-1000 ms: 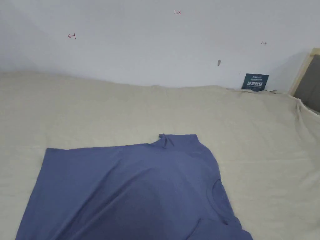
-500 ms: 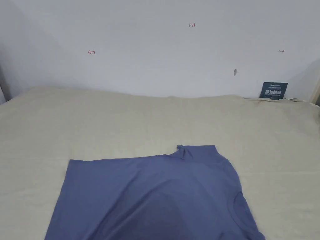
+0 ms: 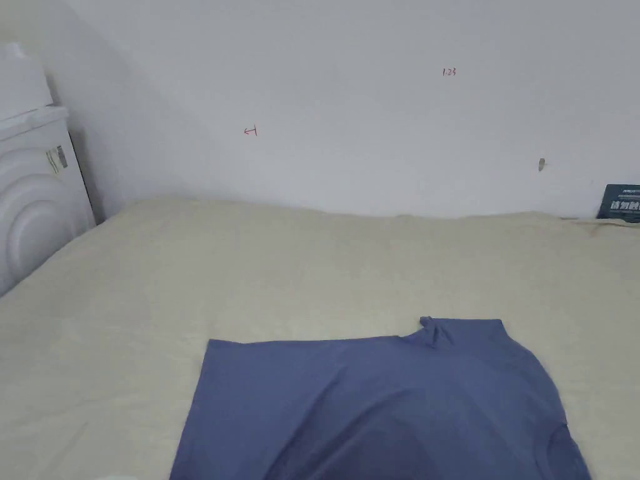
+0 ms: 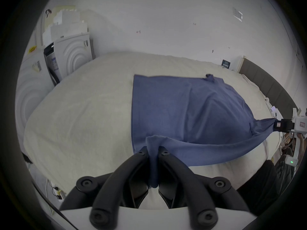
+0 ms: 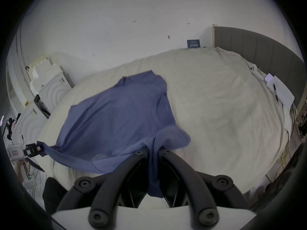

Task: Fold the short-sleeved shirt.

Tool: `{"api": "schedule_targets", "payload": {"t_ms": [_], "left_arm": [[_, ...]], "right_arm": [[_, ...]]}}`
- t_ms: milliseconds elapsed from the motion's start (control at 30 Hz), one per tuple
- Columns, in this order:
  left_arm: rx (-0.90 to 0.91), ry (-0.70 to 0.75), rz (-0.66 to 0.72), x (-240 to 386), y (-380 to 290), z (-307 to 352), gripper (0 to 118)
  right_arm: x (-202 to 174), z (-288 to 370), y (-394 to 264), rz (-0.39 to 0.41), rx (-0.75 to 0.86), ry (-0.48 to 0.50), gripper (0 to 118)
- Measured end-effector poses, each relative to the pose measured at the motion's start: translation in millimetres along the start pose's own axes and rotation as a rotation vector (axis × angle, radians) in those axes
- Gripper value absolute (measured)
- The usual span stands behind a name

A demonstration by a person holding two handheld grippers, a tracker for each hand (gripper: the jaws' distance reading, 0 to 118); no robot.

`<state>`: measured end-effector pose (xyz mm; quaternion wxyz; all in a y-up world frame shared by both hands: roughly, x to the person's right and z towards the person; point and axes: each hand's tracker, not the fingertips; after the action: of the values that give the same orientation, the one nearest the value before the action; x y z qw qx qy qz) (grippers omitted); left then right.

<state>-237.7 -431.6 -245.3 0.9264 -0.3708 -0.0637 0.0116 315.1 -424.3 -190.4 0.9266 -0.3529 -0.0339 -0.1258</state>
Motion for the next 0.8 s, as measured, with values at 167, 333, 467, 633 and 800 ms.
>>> {"api": "schedule_targets", "payload": {"t_ms": [167,333,467,633,800], "left_arm": [[-0.006,0.003,-0.016,-5,56,-41,8],[-0.015,0.015,-0.043,-2,100,-98,7],[-0.058,0.031,-0.011,-5,116,-144,7],[-0.1,0.043,-0.01,-10,110,-183,6],[-0.116,0.048,0.037,-15,96,-202,10]], "right_arm": [[-10,-42,57,-0.004,0.009,0.018,8],[-25,-108,106,-0.007,-0.033,0.028,8],[-29,-159,124,-0.006,-0.086,0.009,8],[-30,-200,120,0.024,-0.138,-0.024,8],[-22,-212,110,0.026,-0.153,-0.026,12]]}}
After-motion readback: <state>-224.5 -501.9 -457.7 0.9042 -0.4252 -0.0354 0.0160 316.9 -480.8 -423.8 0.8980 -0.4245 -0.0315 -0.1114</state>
